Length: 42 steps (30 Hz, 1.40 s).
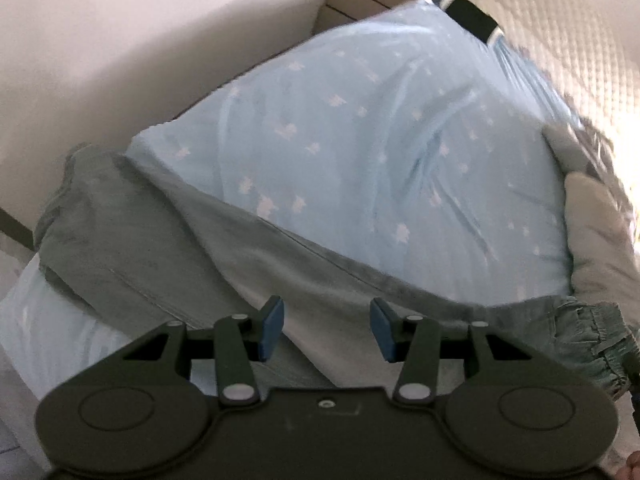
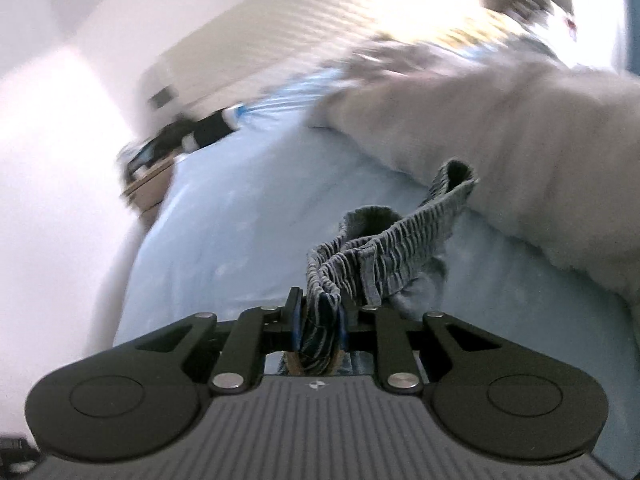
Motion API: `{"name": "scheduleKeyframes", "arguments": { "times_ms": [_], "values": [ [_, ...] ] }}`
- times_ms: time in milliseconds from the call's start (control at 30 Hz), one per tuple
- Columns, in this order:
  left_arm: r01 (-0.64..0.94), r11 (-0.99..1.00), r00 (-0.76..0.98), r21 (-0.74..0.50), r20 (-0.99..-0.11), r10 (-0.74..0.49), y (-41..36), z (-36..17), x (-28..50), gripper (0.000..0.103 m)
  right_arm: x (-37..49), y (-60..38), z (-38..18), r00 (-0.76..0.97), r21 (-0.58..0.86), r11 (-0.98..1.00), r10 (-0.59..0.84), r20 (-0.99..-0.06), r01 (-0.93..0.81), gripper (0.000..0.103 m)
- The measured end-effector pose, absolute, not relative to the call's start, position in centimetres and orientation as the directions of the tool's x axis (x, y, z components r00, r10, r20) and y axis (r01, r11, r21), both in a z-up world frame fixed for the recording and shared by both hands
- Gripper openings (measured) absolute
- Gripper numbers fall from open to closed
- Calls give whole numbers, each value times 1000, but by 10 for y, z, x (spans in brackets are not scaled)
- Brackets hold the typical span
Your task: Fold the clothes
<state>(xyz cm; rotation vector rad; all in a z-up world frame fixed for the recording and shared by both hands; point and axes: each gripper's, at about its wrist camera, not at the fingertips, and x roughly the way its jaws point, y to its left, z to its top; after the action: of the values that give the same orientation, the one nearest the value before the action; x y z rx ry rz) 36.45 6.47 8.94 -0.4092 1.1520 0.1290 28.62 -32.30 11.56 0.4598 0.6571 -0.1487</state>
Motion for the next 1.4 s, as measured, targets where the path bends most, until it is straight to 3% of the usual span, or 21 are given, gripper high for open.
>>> {"name": "scheduleKeyframes", "arguments": {
  "times_ms": [300,533,667,800,1000,1100,1167,1233,1400],
  "values": [
    [-396,859,434,-324,-891,-136,153,71,352,45,283,-159,115,753,187,977,201,-627,-105,17],
    [-481,810,402,-336,-905,-137,209,43,336,45,282,-47,35,536,115,930,299,-789,-349,16],
    [-502,790,401,-352,-904,-148,229,39,330,45,276,-20,27,494,83,919,282,-822,-387,17],
    [-498,783,411,-371,-897,-163,237,38,334,45,274,-25,49,528,117,916,322,-786,-383,17],
    [-451,813,393,-369,-900,-190,227,27,352,45,276,7,15,445,92,857,352,-824,-507,18],
    [-412,832,389,-373,-897,-209,213,25,362,45,281,2,13,414,160,873,371,-831,-460,28],
    [-386,844,385,-372,-897,-219,202,23,368,45,282,-6,19,394,231,862,424,-816,-451,55],
    [-360,856,378,-371,-897,-230,190,19,375,45,280,-19,27,385,270,845,465,-797,-462,64],
    [-274,895,344,-352,-905,-250,151,4,392,46,286,-75,42,390,340,856,488,-781,-389,64]
  ]
}}
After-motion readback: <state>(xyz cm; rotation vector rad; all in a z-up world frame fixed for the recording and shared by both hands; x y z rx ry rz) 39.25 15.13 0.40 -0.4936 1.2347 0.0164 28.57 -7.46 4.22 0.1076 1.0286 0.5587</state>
